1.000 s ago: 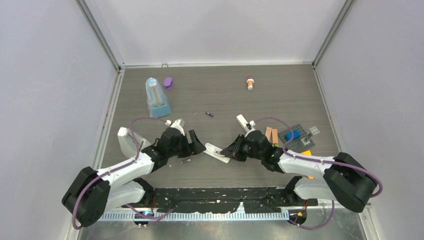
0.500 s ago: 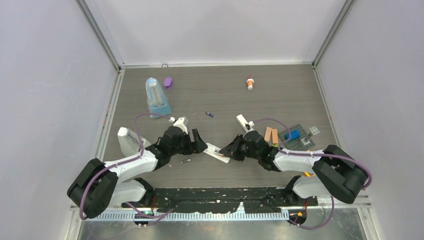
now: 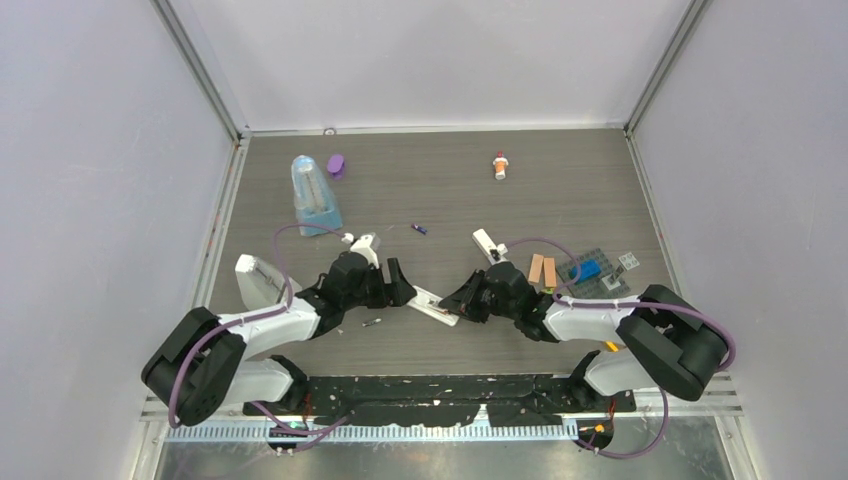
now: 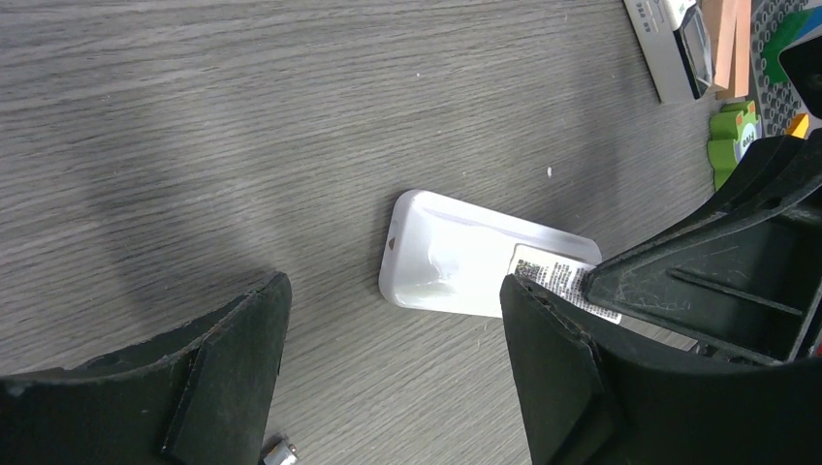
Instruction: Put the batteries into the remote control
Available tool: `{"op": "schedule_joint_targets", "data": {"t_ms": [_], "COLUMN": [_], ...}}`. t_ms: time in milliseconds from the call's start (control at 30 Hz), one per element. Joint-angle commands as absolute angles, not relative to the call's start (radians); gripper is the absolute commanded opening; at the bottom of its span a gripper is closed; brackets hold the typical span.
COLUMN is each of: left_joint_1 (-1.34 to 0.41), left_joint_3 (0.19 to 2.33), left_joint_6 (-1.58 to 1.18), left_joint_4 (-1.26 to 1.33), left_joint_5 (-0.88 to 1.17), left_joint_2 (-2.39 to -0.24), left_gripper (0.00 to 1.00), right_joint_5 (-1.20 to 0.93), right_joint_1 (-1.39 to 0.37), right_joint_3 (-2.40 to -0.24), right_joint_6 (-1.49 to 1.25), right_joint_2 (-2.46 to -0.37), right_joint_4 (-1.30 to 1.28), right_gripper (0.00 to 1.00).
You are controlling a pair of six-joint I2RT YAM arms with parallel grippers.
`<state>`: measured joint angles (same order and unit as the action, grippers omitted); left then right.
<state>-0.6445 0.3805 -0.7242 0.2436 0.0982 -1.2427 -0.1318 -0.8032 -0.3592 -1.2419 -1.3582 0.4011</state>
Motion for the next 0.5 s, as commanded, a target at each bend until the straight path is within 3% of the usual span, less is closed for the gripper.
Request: {"op": "schedule_joint_targets", "data": {"t_ms": [0,467], "left_joint_1": [-0.640,-0.640], "left_joint_3": [0.394,0.396], "left_joint_6": [-0.701,-0.718], "left_joint_4": [0.322,0.313], "left_joint_5": [0.113,0.097], "left_joint_2": [-1.269,-1.274], "left_gripper": [0.80,0.80], "right_joint_5": [-0.107,-0.112], "right_joint_1": [-0.807,-0.808], "right_joint_3": [-0.378,-0.424], "right_joint_6": [-1.256,-1.285], "right_joint_2": [-1.390,-1.295], "right_joint_4": [0.406,0.246], "right_gripper": [0.07,0.45]}}
